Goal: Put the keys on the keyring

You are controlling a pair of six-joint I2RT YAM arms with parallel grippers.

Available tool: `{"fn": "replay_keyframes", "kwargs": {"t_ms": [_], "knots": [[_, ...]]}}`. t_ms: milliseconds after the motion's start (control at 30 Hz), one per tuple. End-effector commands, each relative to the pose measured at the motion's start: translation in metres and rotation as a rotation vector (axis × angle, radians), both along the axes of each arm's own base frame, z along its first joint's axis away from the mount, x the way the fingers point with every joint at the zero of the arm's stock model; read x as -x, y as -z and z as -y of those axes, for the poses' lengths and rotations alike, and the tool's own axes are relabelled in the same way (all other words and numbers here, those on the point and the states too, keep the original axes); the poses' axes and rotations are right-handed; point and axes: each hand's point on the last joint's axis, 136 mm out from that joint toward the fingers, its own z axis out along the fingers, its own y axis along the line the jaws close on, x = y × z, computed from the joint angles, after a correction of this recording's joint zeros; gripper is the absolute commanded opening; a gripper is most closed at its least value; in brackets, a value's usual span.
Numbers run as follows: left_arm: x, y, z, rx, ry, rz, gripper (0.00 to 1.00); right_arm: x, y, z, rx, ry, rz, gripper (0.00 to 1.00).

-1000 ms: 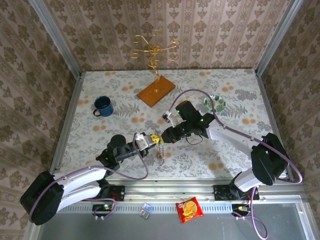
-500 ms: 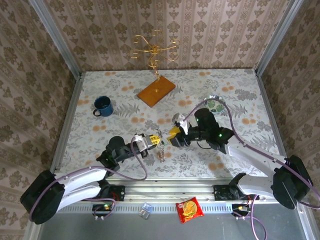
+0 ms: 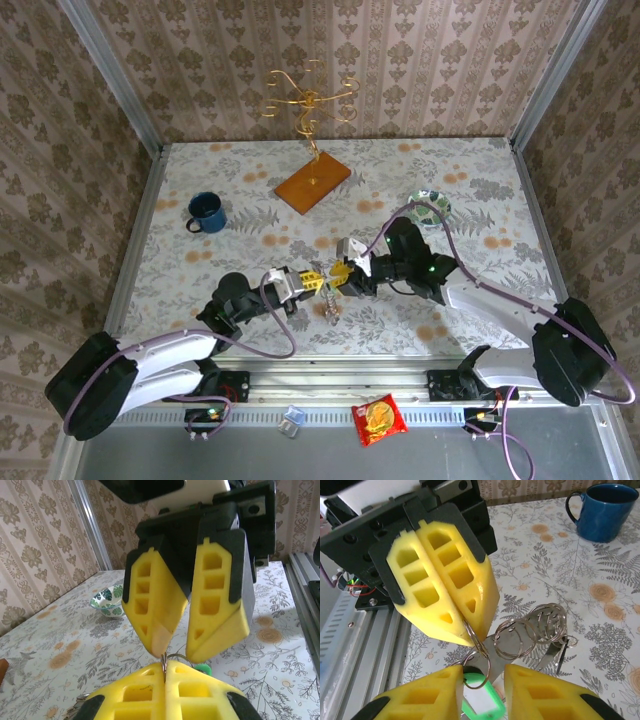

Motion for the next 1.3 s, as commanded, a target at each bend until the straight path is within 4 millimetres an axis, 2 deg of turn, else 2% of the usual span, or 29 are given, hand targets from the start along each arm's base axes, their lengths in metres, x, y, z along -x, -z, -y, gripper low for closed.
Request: {"fn": "replay_keyframes", "kwargs": {"t_ms": [0, 267, 433, 500, 600, 700, 800, 900, 1100, 1267], "knots": [[0.005, -0.013, 0.001, 0.056, 0.031, 0.015, 0.0, -0.002, -0.016, -0.01, -0.04, -0.045, 0.05, 0.26], [0.007, -0.013, 0.001, 0.058, 0.038, 0.007, 0.0, -0.004, -0.019, -0.016, -0.057, -0.058, 0.062, 0.25], [0.007, -0.013, 0.001, 0.061, 0.043, 0.006, 0.0, -0.003, -0.019, -0.017, -0.064, -0.073, 0.054, 0.2], [0.007, -0.014, 0.001, 0.066, 0.043, 0.006, 0.0, -0.002, -0.02, -0.019, -0.073, -0.087, 0.05, 0.17], [0.005, -0.015, 0.001, 0.07, 0.033, 0.01, 0.0, 0.003, -0.02, -0.021, -0.072, -0.125, 0.029, 0.0], [-0.001, -0.012, -0.002, 0.063, -0.01, 0.0, 0.0, 0.003, -0.018, -0.019, -0.043, -0.129, 0.032, 0.0], [-0.007, -0.007, -0.005, 0.037, -0.047, -0.011, 0.16, 0.0, -0.02, -0.016, -0.008, -0.117, 0.069, 0.0], [-0.008, 0.0, -0.005, -0.018, -0.056, -0.018, 0.22, -0.001, -0.018, -0.013, 0.064, -0.117, 0.099, 0.0], [-0.011, 0.012, -0.005, -0.134, -0.064, -0.019, 0.21, 0.005, -0.009, -0.012, 0.205, -0.157, 0.134, 0.0], [-0.013, 0.009, -0.004, -0.157, -0.064, -0.012, 0.16, 0.007, 0.005, -0.015, 0.375, -0.197, 0.187, 0.0]]}}
